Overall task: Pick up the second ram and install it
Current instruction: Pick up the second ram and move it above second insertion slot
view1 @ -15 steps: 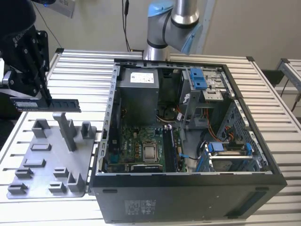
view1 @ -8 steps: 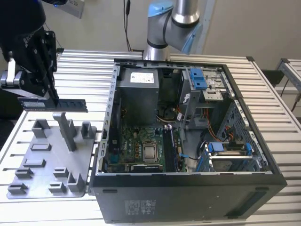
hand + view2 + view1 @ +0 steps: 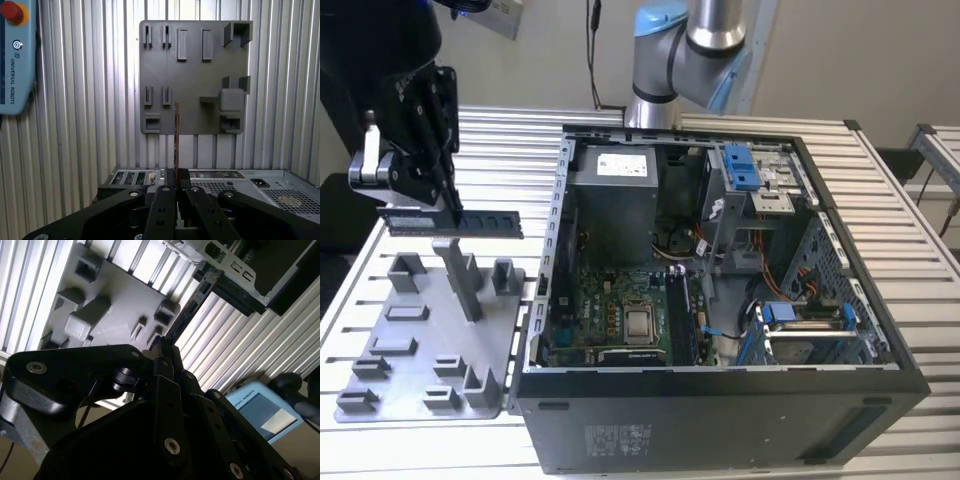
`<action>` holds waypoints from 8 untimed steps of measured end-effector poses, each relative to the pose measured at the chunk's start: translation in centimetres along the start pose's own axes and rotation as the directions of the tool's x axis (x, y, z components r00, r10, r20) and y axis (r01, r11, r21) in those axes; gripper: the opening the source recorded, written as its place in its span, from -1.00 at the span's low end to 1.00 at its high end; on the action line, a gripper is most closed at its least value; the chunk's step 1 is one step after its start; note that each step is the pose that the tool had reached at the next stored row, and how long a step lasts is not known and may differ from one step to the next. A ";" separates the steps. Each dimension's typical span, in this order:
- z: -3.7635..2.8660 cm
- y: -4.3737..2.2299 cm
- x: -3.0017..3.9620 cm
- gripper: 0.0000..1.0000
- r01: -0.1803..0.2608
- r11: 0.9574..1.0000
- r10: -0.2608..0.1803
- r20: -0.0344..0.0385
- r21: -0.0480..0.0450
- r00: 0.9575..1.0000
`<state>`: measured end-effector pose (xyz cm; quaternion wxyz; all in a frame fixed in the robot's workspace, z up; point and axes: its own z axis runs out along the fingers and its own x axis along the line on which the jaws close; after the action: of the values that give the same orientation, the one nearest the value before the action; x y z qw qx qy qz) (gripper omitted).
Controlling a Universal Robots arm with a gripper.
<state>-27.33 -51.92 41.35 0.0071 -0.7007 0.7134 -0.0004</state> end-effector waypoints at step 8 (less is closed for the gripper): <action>0.02 -1.93 -0.03 -0.73 0.000 1.000 0.000 0.000 0.000 1.000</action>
<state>-25.40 -51.92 41.36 0.0070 -0.7007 0.7134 -0.0004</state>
